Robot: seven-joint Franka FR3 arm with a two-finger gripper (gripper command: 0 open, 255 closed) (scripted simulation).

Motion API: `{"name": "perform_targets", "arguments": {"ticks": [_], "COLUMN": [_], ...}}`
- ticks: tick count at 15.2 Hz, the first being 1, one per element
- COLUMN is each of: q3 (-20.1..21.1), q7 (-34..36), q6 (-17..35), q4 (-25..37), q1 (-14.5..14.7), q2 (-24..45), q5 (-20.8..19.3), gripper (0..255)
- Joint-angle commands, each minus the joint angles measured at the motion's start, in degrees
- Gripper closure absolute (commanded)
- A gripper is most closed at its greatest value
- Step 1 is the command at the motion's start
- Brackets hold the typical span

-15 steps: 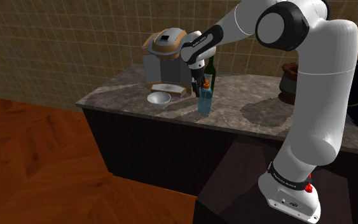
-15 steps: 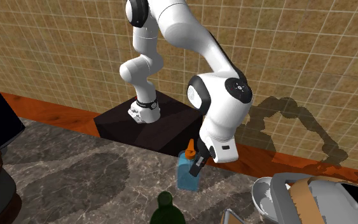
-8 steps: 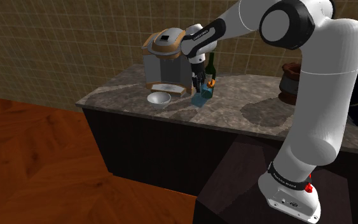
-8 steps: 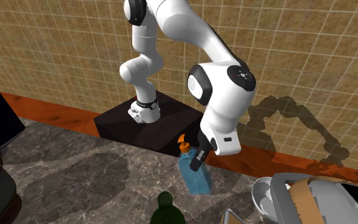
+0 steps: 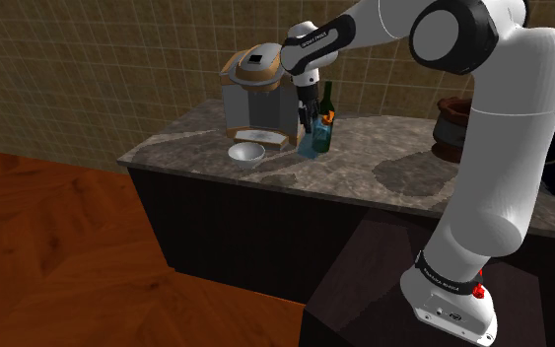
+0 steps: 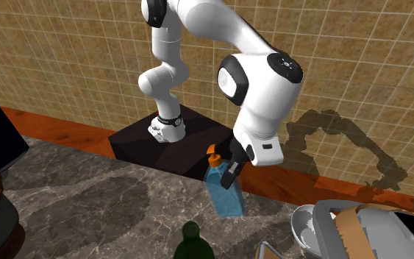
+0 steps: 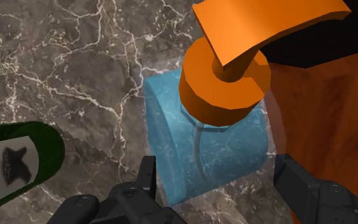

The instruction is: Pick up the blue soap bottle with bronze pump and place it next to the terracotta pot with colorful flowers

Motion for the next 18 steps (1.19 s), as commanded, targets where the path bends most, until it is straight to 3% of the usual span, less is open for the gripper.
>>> {"name": "perform_targets", "arguments": {"ticks": [1,18], "q3": [-0.05,-0.28], "q7": [-0.06,-0.93], "q6": [-1.53,-14.18], "q4": [1.05,12.54], "q1": [0.03,-0.03], "q2": [-0.51,-1.76], "q5": [-0.16,-0.54], "gripper": [255,255]}}
